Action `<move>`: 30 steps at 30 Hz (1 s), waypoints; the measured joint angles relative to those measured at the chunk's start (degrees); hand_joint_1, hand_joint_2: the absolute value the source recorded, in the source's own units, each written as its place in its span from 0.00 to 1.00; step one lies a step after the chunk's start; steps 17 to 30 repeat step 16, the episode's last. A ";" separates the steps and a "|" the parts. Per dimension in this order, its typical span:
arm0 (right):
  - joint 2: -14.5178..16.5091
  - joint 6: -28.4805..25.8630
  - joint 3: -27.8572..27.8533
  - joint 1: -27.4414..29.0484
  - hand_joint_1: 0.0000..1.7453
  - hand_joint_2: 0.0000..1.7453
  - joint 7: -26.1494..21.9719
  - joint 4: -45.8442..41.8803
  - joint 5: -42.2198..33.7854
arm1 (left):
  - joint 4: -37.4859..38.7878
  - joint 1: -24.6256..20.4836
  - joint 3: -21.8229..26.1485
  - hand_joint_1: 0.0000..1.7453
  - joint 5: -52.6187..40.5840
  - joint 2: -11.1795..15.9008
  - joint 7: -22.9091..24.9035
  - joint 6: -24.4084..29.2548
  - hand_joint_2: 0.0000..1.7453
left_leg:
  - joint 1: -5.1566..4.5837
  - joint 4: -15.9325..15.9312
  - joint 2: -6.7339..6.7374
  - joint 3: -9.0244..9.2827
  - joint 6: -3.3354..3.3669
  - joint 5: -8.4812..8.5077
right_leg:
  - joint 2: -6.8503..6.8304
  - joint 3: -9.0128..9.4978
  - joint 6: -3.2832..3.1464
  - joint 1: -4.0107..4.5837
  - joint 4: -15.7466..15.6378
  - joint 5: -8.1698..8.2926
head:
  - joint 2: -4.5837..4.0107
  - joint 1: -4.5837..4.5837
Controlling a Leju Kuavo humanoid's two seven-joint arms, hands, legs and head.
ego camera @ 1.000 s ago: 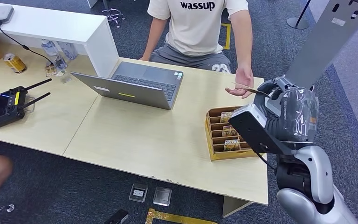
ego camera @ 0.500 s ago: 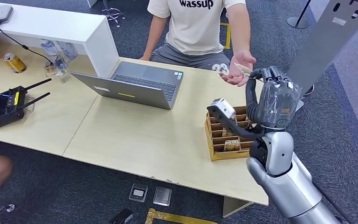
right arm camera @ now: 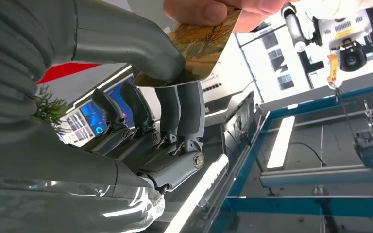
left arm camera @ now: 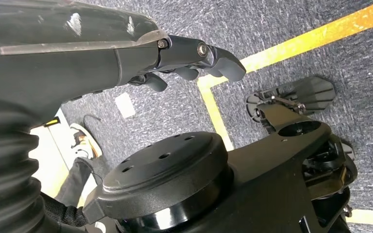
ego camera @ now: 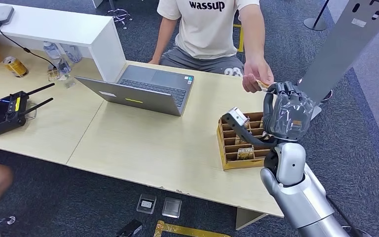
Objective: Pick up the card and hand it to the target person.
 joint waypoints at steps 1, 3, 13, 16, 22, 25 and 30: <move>0.08 -0.01 -0.21 0.22 0.84 1.00 -0.24 0.18 -0.09 | 0.00 0.01 -0.06 0.00 0.03 0.00 -0.03 -0.05 1.00 | 0.00 0.00 0.00 0.00 0.00 0.00 | 0.00 0.00 0.00 0.00 0.00 0.00 | 0.00 0.00; 0.24 -0.02 -0.65 0.73 0.42 1.00 -0.80 0.48 -0.21 | 0.00 0.02 -0.14 0.00 0.13 0.00 -0.21 -0.28 1.00 | 0.00 0.00 0.00 -0.01 0.00 0.00 | 0.00 0.00 0.00 0.00 0.00 0.00 | 0.00 0.00; 3.09 -0.09 -6.21 2.73 0.00 1.00 -14.09 0.74 -12.87 | 0.00 0.43 -0.44 0.00 1.74 0.00 -2.11 -0.03 0.00 | 0.00 0.00 0.00 -0.01 0.00 0.00 | 0.00 0.00 0.00 0.00 0.00 0.00 | 0.00 0.01; 4.74 0.51 -9.81 2.68 0.00 1.00 -22.92 1.20 -22.97 | 0.00 0.76 -0.43 0.00 2.65 0.00 -2.06 0.30 0.00 | 0.00 0.00 0.00 -0.01 0.00 0.00 | 0.00 0.00 0.00 0.00 0.01 0.00 | 0.00 0.01; 4.74 0.51 -9.81 2.68 0.00 1.00 -22.92 1.20 -22.97 | 0.00 0.76 -0.43 0.00 2.65 0.00 -2.06 0.30 0.00 | 0.00 0.00 0.00 -0.01 0.00 0.00 | 0.00 0.00 0.00 0.00 0.01 0.00 | 0.00 0.01; 4.74 0.51 -9.81 2.68 0.00 1.00 -22.92 1.20 -22.97 | 0.00 0.76 -0.43 0.00 2.65 0.00 -2.06 0.30 0.00 | 0.00 0.00 0.00 -0.01 0.00 0.00 | 0.00 0.00 0.00 0.00 0.01 0.00 | 0.00 0.01; 4.74 0.51 -9.81 2.68 0.00 1.00 -22.92 1.20 -22.97 | 0.00 0.76 -0.43 0.00 2.65 0.00 -2.06 0.30 0.00 | 0.00 0.00 0.00 -0.01 0.00 0.00 | 0.00 0.00 0.00 0.00 0.01 0.00 | 0.00 0.01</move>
